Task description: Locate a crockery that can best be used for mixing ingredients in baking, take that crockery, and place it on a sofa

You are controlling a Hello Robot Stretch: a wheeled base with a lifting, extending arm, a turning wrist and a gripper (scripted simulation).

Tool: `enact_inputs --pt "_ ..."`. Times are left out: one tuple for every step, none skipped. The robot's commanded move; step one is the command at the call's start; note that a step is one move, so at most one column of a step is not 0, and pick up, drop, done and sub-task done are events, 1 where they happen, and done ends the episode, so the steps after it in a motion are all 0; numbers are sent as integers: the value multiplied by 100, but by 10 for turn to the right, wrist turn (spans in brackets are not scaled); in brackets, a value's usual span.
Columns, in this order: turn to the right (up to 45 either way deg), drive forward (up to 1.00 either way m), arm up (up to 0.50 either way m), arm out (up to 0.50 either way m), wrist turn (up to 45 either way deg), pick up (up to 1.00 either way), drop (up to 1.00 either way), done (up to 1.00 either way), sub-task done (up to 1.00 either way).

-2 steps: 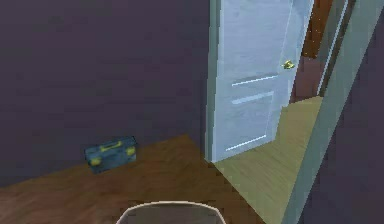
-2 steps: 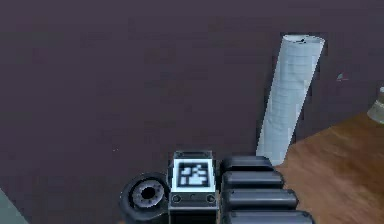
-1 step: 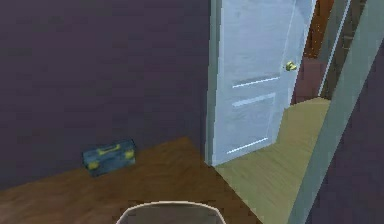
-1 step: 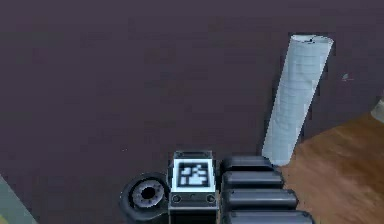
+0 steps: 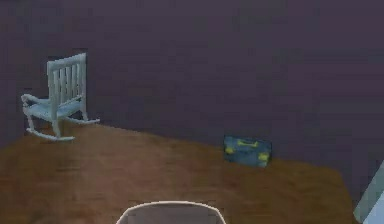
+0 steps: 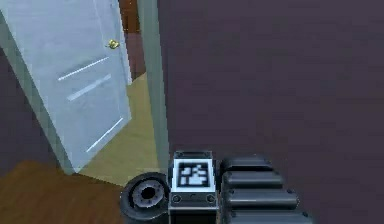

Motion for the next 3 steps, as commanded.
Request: enact_inputs --pt "-90 0 0 0 0 0 0 0 0" --pt "0 95 0 0 0 0 0 0 0" --pt "-450 0 0 0 0 0 0 0 0"
